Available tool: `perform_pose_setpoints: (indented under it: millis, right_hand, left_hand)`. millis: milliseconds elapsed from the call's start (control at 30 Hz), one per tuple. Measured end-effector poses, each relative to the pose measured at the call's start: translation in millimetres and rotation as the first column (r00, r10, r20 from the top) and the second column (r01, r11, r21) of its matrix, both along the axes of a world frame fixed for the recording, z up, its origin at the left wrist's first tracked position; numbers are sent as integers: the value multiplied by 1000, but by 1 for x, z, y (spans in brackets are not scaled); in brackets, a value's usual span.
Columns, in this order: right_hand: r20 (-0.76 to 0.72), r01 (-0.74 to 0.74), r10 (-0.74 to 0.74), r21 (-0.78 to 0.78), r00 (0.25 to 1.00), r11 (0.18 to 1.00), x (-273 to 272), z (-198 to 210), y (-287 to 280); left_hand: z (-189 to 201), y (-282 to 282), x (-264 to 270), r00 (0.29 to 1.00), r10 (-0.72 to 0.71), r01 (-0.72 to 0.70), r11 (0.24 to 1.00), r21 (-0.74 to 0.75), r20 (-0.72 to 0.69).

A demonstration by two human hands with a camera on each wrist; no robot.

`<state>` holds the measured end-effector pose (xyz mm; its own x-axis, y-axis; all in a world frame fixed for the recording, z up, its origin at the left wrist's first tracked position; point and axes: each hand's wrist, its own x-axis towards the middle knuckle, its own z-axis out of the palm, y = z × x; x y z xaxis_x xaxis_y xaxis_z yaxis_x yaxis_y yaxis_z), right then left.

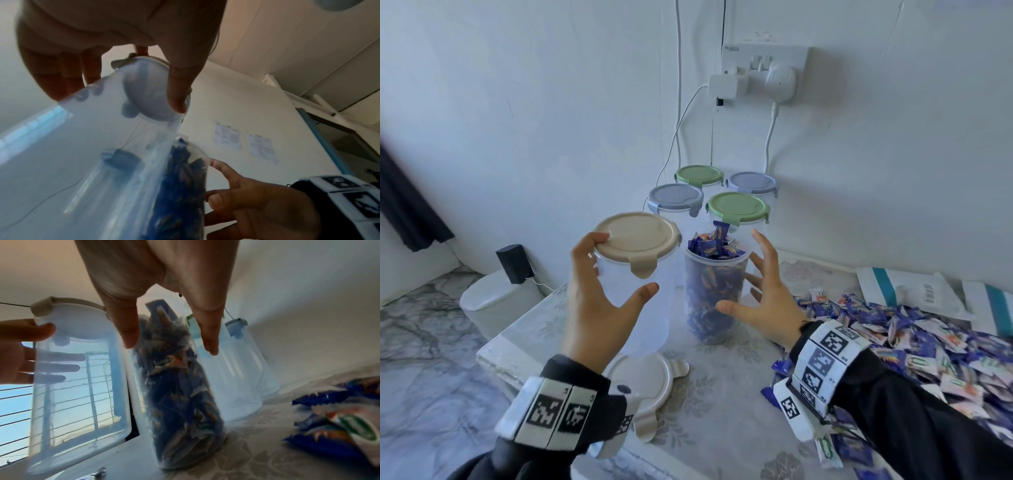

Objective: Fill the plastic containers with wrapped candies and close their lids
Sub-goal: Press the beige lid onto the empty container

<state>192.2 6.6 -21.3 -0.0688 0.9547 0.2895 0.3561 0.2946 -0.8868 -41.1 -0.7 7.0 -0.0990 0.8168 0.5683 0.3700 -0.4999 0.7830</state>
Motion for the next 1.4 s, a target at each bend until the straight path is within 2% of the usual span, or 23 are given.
perform_pose_setpoints:
  millis: [100, 167, 400, 567, 700, 800, 900, 1033, 1200, 1400]
  right_hand:
    - [105, 84, -99, 136, 989, 987, 5, 5, -20]
    - [119, 156, -189, 244, 975, 957, 9, 9, -36]
    - [-46, 179, -173, 226, 984, 957, 20, 25, -92]
    - [-45, 111, -106, 129, 993, 985, 26, 35, -118]
    - [-34, 141, -138, 103, 990, 985, 28, 34, -125]
    - [-79, 166, -159, 91, 984, 982, 30, 36, -127]
    - [-128, 129, -124, 31, 984, 991, 31, 40, -127]
    - [-149, 48, -53, -38, 987, 998, 30, 45, -126]
    - [-173, -38, 17, -119, 985, 992, 31, 52, -126]
    - [-214, -155, 99, -265, 972, 952, 40, 57, -121]
  left_hand:
    - [6, -34, 3, 999, -37, 38, 998, 40, -16]
    - [3, -53, 10, 995, -100, 101, 994, 47, -16]
    - [-23, -78, 48, 950, -306, 309, 949, -62, 58]
    - [-29, -87, 64, 930, -366, 368, 925, -99, 35]
    - [-33, -88, 67, 934, -356, 356, 926, -122, 22]
    - [-31, -90, 68, 939, -344, 340, 935, -100, -23]
    - [-22, -92, 64, 944, -322, 322, 947, -10, -71]
    - [-7, -81, 61, 949, -307, 306, 952, 23, 72]
    - [2, -70, 61, 945, -290, 306, 947, -97, 151]
    - [3, -65, 58, 914, -358, 388, 909, -154, 192]
